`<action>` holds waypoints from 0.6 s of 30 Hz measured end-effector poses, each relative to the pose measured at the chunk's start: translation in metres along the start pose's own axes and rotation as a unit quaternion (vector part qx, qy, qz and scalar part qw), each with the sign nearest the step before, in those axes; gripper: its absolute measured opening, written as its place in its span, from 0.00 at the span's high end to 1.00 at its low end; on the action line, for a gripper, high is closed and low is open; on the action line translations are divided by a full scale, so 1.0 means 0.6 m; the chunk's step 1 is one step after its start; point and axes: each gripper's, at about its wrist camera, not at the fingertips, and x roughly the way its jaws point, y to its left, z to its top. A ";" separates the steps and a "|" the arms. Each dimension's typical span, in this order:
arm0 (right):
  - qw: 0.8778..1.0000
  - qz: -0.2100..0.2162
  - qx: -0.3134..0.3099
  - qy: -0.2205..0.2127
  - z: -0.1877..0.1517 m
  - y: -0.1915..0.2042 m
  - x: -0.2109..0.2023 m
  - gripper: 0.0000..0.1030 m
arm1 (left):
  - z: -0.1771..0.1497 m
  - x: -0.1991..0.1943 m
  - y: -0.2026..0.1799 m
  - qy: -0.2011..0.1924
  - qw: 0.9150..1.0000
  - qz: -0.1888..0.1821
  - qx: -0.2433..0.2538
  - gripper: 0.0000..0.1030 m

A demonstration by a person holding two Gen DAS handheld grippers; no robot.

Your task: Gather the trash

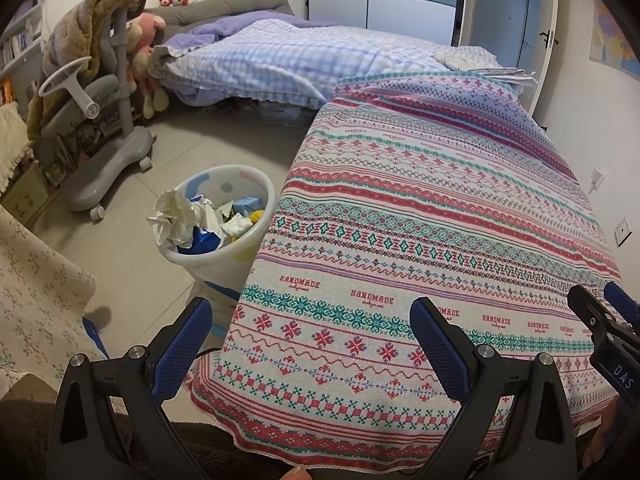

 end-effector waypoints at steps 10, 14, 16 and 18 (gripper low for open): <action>1.000 0.001 -0.003 -0.001 0.000 0.004 0.001 0.14 | 0.000 -0.001 -0.001 0.000 1.000 -0.001 0.000 0.03; 1.000 -0.001 -0.002 -0.003 0.001 0.005 0.002 0.14 | 0.000 -0.002 -0.001 -0.001 1.000 -0.001 0.002 0.03; 1.000 -0.001 -0.001 -0.002 0.002 0.005 0.002 0.14 | 0.000 -0.002 -0.001 -0.003 1.000 -0.001 0.003 0.03; 1.000 0.001 -0.001 -0.003 0.001 0.005 0.002 0.14 | -0.001 -0.002 -0.001 -0.004 1.000 0.000 0.003 0.03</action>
